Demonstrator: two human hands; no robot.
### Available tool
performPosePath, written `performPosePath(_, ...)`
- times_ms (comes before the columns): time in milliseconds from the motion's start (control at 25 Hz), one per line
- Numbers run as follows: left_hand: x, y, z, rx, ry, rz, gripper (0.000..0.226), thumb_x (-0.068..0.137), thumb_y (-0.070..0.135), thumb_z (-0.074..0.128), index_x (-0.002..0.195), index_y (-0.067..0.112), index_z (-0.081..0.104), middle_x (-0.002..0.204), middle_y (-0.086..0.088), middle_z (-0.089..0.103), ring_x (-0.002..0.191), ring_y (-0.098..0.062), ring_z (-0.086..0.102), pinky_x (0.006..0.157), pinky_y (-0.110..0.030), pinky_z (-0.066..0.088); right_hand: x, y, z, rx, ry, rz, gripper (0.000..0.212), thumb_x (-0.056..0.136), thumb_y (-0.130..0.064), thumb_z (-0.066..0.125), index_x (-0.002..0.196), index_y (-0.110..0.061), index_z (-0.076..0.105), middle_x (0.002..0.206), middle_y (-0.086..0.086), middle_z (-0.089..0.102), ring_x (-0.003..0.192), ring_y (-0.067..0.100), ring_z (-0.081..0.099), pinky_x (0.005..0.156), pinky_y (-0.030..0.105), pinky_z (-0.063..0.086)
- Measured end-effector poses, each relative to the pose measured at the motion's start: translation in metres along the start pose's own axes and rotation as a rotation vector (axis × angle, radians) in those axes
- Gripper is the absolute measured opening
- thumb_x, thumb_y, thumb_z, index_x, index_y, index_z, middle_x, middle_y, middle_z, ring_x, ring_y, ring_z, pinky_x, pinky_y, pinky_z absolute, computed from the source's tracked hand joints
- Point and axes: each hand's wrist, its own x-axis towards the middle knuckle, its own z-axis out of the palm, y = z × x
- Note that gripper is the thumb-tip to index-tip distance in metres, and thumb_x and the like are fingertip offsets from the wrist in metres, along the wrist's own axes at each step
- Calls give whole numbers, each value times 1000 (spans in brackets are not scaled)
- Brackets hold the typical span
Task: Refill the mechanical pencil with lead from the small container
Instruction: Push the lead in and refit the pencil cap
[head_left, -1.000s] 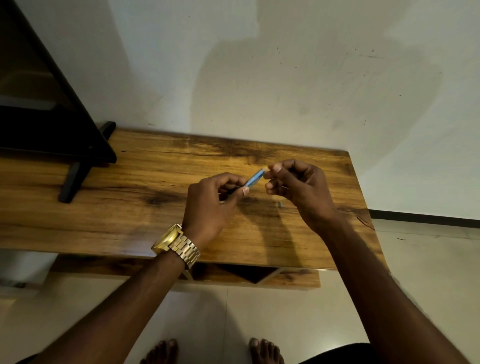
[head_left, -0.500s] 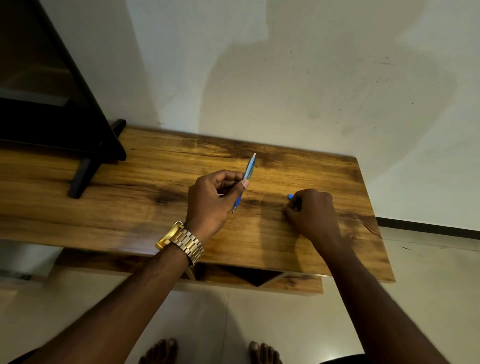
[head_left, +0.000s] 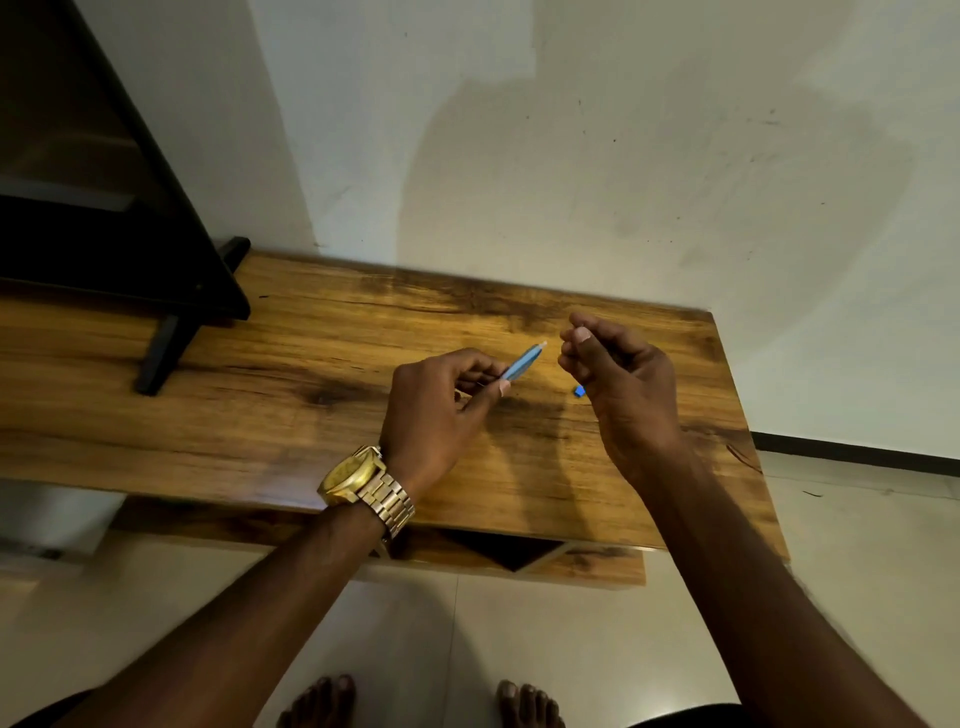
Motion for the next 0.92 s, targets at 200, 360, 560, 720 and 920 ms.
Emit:
performPosePath(200,-2,4,0,67,-14,71,19,92,23,85,111,25,83,97,20,78,86,15,68,79,0,50,-1,6,-3,-73,-70,77,17,94,-18,81,111,-15,83,109,5,83,93,18,72,95,40,59)
performPosePath(360,-2,6,-2,99,-15,71,19,92,22,84,111,25,83,98,17,78,86,10,69,76,-1,50,0,7,-6,-64,-130,88,31,83,-27,87,111,-13,85,102,7,82,94,20,72,96,40,60)
performPosePath(560,-2,7,-2,121,-22,67,20,94,22,83,114,22,83,104,9,83,92,1,73,80,-7,51,1,10,-9,-101,-179,81,29,84,-28,87,110,-14,85,105,9,82,98,24,73,94,38,63)
performPosePath(720,-4,7,-3,120,-24,65,19,94,23,83,114,22,83,105,8,83,94,-1,74,81,-9,53,2,11,-9,-114,-192,82,21,90,-21,85,108,-11,85,113,9,83,98,22,74,89,35,63)
performPosePath(920,-3,7,-3,116,-41,80,20,94,22,83,114,22,83,105,8,83,94,-1,74,83,-12,55,2,10,-11,-116,-173,100,20,91,-19,84,108,-9,85,100,12,81,91,21,74,86,32,63)
